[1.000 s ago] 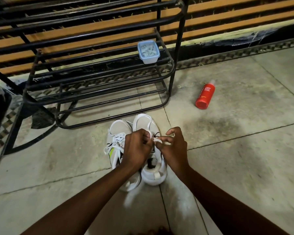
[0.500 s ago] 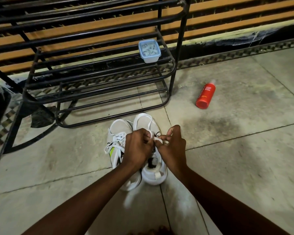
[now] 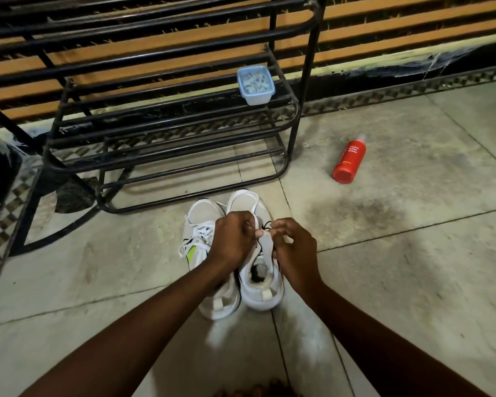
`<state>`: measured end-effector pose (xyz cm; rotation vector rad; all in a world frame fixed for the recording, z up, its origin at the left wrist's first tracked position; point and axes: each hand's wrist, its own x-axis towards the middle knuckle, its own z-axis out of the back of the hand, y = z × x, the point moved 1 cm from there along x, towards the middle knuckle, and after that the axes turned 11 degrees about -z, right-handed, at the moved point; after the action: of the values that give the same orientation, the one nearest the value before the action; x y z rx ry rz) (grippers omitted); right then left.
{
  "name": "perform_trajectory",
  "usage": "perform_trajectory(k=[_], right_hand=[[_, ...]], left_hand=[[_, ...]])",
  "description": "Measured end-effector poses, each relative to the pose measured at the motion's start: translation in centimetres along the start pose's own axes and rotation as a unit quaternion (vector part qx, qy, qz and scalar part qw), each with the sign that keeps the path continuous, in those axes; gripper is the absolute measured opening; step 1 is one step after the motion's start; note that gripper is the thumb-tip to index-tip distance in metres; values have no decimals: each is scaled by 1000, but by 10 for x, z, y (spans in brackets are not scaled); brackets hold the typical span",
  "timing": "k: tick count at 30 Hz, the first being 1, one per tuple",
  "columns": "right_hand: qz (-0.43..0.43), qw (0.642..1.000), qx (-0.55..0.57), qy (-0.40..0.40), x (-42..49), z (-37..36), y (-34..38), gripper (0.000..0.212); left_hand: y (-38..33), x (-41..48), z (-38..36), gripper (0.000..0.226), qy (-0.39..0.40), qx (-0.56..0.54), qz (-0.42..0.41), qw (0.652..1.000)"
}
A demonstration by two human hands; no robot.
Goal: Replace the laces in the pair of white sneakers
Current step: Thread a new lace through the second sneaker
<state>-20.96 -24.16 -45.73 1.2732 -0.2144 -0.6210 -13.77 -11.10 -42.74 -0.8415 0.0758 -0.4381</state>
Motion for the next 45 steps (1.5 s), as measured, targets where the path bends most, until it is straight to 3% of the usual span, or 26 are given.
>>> perform_trajectory(k=[6,8,12,15,17,20,24,25,27,29,30,31,33,34,35,36,37,38,40,42,44,45], right_hand=[[33,997,-64,37,5,2,6,29],[50,994,-91,46,9,2,10,21],[51,993,-79,70,17,4,19,10],[138,977,-156,51,19,2,19,13],[138,975,-164,50,18,0,17,11],[127,981,-140,44,18,-1,16,9],[198,972,-127,-26,15,9,27,17],[185,977,-95,-53,17,13,29,17],[44,991,110,-65,29,19,33,17],[-136,916,378,17,42,22,39,25],[-162,890,423,51,48,26,41,29],[-145,908,387,75,52,31,42,32],[34,986,113,118,56,43,39,27],[161,971,-95,147,55,47,37,19],[252,905,-283,193,54,47,32,13],[287,828,-425,229,54,46,27,15],[295,780,-497,242,53,45,24,16],[308,777,-502,221,52,44,26,14],[330,848,-394,127,49,43,33,14],[286,936,-205,0,42,44,46,20],[142,988,57,-25,40,41,54,25],[38,975,219,14,38,36,59,28]], left_hand=[[-4,0,-6,25,-13,-6,-20,1000],[-2,3,-5,27,-16,-2,-23,1000],[2,12,1,30,-1,-46,55,997],[1,6,5,59,-20,20,38,999],[-2,2,9,72,6,119,-9,993],[-7,5,14,60,79,283,-70,953],[-9,10,13,48,131,310,-63,940],[-9,9,13,49,136,314,-60,938],[-7,9,12,47,141,319,-58,935],[-7,8,10,45,144,323,-57,934],[-7,8,9,44,146,325,-56,933],[-7,9,9,43,148,326,-55,932],[-6,10,10,41,150,327,-55,931],[-6,10,10,41,151,328,-56,931],[-5,10,10,41,151,331,-56,930],[-4,9,10,42,151,333,-56,929],[-4,9,9,45,152,335,-56,928],[-4,9,9,47,153,337,-56,927],[-2,9,9,50,150,340,-57,926],[-2,8,8,49,146,336,-61,929],[-3,7,8,48,143,327,-65,932],[-3,6,8,49,141,324,-63,933]])
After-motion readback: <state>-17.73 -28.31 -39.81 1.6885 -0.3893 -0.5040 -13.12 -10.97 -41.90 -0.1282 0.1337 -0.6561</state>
